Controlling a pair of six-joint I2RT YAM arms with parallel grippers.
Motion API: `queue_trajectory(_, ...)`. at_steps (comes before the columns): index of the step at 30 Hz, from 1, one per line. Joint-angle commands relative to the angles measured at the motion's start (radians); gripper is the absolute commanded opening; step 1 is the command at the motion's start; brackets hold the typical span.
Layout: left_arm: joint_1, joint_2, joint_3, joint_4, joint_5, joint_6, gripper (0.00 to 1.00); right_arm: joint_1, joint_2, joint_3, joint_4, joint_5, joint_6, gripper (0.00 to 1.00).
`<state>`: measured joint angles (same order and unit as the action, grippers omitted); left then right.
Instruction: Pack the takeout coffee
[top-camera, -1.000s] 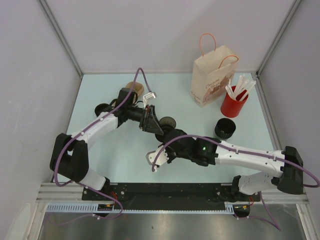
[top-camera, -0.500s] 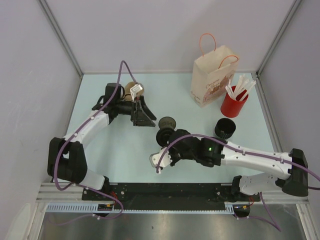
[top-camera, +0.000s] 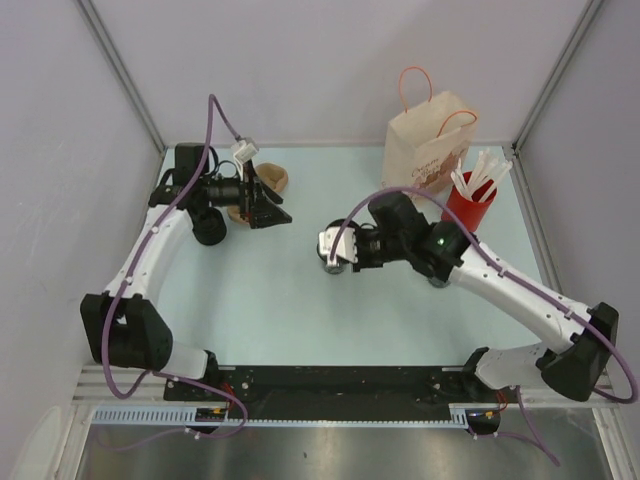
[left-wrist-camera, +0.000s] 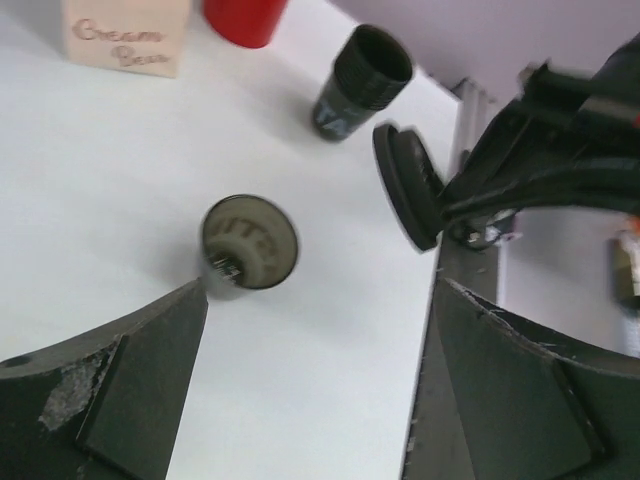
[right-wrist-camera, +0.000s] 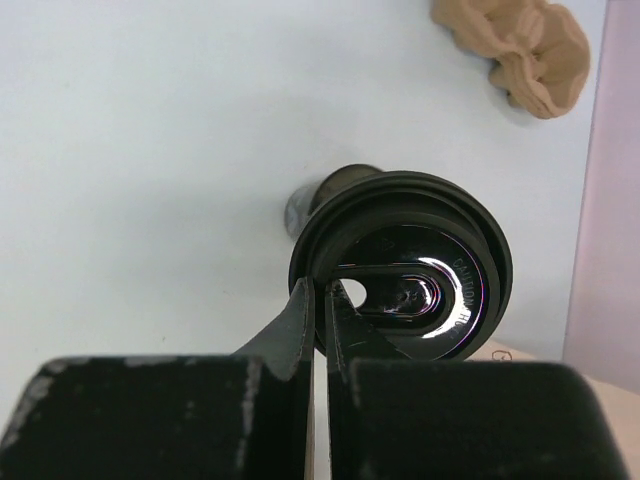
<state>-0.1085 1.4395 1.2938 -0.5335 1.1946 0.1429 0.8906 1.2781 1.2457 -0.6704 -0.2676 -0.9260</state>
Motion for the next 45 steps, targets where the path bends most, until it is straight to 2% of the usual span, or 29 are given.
queue_trajectory(1, 0.007, -0.086, -0.007, -0.053, -0.144, 0.118, 0.99, -0.096, 0.096, 0.135, -0.014, -0.212, 0.079, 0.0)
queue_trajectory(5, 0.007, -0.256, -0.108, 0.121, -0.251, 0.098, 1.0, -0.151, 0.208, 0.273, -0.087, -0.263, 0.124, 0.0)
queue_trajectory(6, 0.007, -0.275, -0.131, 0.16, -0.289, 0.096, 0.99, -0.162, 0.239, 0.352, -0.112, -0.28, 0.133, 0.0)
queue_trajectory(11, 0.007, -0.317, -0.149, 0.204, -0.381, 0.132, 0.99, -0.219, 0.435, 0.575, -0.288, -0.343, 0.196, 0.0)
queue_trajectory(16, 0.009, -0.363, -0.214, 0.279, -0.399, 0.139, 1.0, -0.22, 0.536, 0.685, -0.363, -0.282, 0.219, 0.0)
queue_trajectory(20, 0.009, -0.354, -0.226, 0.215, -0.385, 0.214, 0.99, -0.223, 0.621, 0.791, -0.454, -0.26, 0.231, 0.0)
queue_trajectory(23, 0.009, -0.338, -0.205, 0.176, -0.44, 0.261, 0.99, -0.223, 0.687, 0.842, -0.531, -0.246, 0.23, 0.0)
queue_trajectory(31, 0.032, -0.356, -0.241, 0.19, -0.484, 0.231, 0.99, -0.202, 0.721, 0.813, -0.543, -0.188, 0.22, 0.0)
queue_trajectory(35, 0.046, -0.37, -0.29, 0.227, -0.518, 0.228, 1.0, -0.159, 0.695, 0.716, -0.506, -0.134, 0.199, 0.0)
queue_trajectory(40, 0.099, -0.376, -0.358, 0.358, -0.494, 0.13, 1.0, -0.111, 0.668, 0.603, -0.408, -0.048, 0.202, 0.0)
queue_trajectory(45, 0.13, -0.375, -0.396, 0.425, -0.487, 0.081, 0.99, -0.098, 0.667, 0.58, -0.357, -0.021, 0.223, 0.0)
